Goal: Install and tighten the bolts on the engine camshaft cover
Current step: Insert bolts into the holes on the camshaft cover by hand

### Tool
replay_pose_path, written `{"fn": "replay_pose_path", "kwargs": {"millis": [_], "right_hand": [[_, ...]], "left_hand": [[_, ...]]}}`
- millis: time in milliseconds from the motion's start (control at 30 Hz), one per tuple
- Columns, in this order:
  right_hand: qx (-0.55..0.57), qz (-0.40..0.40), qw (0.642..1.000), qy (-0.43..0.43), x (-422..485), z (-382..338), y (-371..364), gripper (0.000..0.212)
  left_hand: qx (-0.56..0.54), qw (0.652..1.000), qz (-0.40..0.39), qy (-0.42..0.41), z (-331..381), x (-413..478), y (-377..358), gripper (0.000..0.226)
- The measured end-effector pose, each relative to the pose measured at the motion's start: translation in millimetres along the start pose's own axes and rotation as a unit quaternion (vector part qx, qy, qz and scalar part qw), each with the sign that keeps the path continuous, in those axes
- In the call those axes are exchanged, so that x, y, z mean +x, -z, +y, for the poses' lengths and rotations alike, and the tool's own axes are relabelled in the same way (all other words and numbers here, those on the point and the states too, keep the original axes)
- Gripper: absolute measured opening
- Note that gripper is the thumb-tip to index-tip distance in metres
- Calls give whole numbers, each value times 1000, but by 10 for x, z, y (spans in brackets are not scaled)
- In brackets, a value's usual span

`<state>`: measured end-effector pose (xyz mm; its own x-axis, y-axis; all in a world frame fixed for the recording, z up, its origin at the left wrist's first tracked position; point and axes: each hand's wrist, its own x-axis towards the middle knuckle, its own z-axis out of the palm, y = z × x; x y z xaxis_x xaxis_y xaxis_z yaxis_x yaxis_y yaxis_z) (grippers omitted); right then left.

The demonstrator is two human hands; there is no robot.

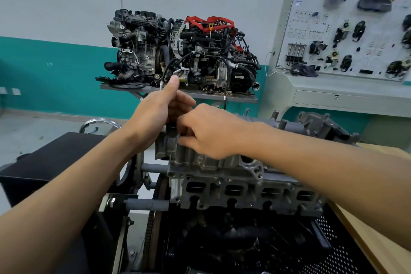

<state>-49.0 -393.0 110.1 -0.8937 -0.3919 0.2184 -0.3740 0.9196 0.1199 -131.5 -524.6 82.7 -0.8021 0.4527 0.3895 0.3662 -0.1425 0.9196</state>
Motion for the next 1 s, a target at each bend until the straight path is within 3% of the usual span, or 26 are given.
{"fn": "replay_pose_path", "kwargs": {"millis": [100, 167, 267, 333, 433, 567, 667, 733, 867, 1000], "right_hand": [[-72, -64, 995, -18, 127, -32, 65, 47], [4, -94, 995, -39, 181, 19, 143, 57], [156, -66, 984, -50, 180, 119, 216, 37], [134, -82, 987, -26, 121, 119, 196, 26], [71, -113, 991, -6, 54, 143, 156, 35], [99, -12, 995, 0, 53, 226, 195, 38], [83, -58, 995, 19, -3, 215, 143, 48], [21, -69, 997, 10, -38, 243, 128, 38], [119, 53, 991, -26, -323, 473, 315, 35], [172, 126, 974, -71, -967, 681, 536, 39]], "left_hand": [[-23, 999, 24, 2, 4, -8, -23, 63], [-45, 998, 48, 5, 1, -16, -33, 62], [-69, 994, 87, 6, 3, -28, -44, 60], [-85, 991, 104, 10, 12, -32, -57, 58], [-82, 991, 101, 11, 41, -37, -73, 56], [-66, 992, 106, 7, 43, -43, -73, 56], [-59, 992, 111, 13, 49, -38, -84, 56], [-61, 991, 113, 18, 79, -44, -100, 55], [12, 988, 156, -3, 157, -90, -263, 48], [124, 986, 66, -86, 406, -151, -877, 36]]}}
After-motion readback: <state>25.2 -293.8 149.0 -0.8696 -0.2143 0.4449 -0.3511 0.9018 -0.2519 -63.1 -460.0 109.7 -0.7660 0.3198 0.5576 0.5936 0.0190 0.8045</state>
